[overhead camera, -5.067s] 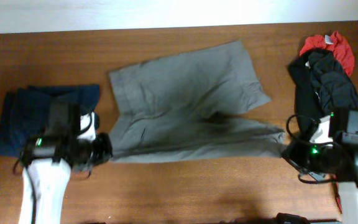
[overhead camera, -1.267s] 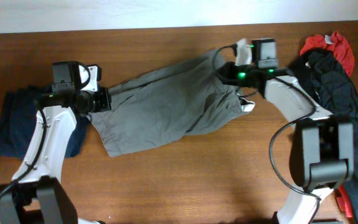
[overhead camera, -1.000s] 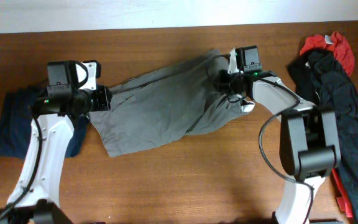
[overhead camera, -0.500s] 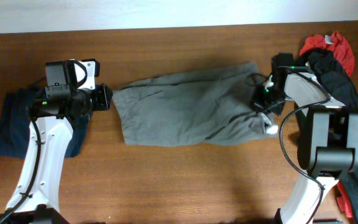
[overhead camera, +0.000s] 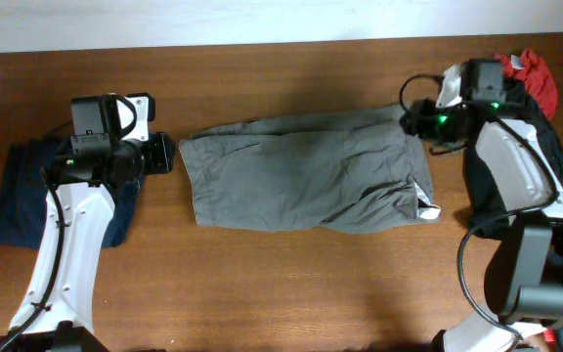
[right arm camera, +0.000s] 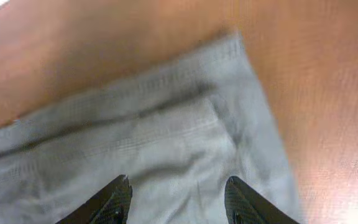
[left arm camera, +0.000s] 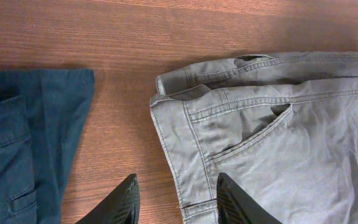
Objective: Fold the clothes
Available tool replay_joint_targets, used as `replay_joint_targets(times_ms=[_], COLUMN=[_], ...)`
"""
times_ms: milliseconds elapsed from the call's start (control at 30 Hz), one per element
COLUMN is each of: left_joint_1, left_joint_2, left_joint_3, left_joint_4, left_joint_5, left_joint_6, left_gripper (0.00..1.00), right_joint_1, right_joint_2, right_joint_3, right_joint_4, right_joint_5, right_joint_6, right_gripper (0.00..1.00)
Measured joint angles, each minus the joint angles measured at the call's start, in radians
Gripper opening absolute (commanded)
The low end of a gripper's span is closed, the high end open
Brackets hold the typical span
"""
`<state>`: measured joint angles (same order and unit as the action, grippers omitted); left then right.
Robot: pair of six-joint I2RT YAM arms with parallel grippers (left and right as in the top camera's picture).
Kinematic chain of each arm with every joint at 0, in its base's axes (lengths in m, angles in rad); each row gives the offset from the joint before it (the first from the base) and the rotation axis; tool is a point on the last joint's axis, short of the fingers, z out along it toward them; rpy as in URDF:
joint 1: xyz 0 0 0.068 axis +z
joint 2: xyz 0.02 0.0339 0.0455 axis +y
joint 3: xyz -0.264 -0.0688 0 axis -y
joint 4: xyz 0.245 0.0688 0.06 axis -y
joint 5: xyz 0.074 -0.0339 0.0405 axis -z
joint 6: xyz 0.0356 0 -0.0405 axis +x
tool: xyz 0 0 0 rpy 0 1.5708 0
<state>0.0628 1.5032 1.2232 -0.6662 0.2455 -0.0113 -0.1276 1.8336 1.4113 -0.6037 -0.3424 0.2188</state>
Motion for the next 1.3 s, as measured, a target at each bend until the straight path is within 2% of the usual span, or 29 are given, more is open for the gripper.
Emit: replay_joint_targets(times_ms=[233,467,667,700,800,867,933,967,1000,1167,1267,1300], left_joint_1=[0.0,0.0,0.0,0.0,0.0,0.0,0.0,0.0,0.0,0.0,0.0,0.0], left_joint_2=[0.0,0.0,0.0,0.0,0.0,0.0,0.0,0.0,0.0,0.0,0.0,0.0], left_joint_3=[0.0,0.0,0.0,0.0,0.0,0.0,0.0,0.0,0.0,0.0,0.0,0.0], left_joint_4=[-0.008,-0.023,-0.023,-0.023,-0.023,-0.023,-0.024,-0.024,-0.024,-0.025,-0.025,-0.026], left_joint_5=[-0.003,-0.003,-0.003,-0.003,-0.003,-0.007,-0.014,-0.016,-0.018,-0.022,-0.022,-0.022], left_joint_6=[0.019,0.02,0.02,0.02,0.021,0.023,0.023,0.023,0.023,0.023,0.023,0.023], left_gripper=[0.41,0.41,0.42,0.42,0.45,0.46,0.46,0.46,0.46,0.46,0.47,0.47], right_joint_1=[-0.004,-0.004,-0.004,-0.004,-0.004,-0.004,-0.004,-0.004,-0.005,-0.022,-0.04,-0.043], right_joint_2=[0.116,0.19,0.215,0.222,0.238,0.243,0.243,0.243,0.243,0.243,0.242,0.241], right_joint_3=[-0.001,-0.003,-0.003,-0.003,-0.003,-0.003,-0.003,-0.003,-0.003,-0.003,-0.003,-0.003], right_joint_4=[0.145,0.184,0.187,0.188,0.186,0.186,0.188,0.191,0.193,0.195,0.201,0.203], right_joint_5=[0.0,-0.001,-0.047,-0.062,-0.097,-0.108,-0.117,-0.121,-0.124,-0.147,-0.152,-0.153], right_joint_6=[-0.048,-0.063,-0.066,-0.068,-0.065,-0.066,-0.065,-0.066,-0.069,-0.065,-0.061,-0.066], right_gripper=[0.61,0.61,0.42,0.37,0.34,0.28,0.18,0.09,0.04,0.05,0.27,0.41])
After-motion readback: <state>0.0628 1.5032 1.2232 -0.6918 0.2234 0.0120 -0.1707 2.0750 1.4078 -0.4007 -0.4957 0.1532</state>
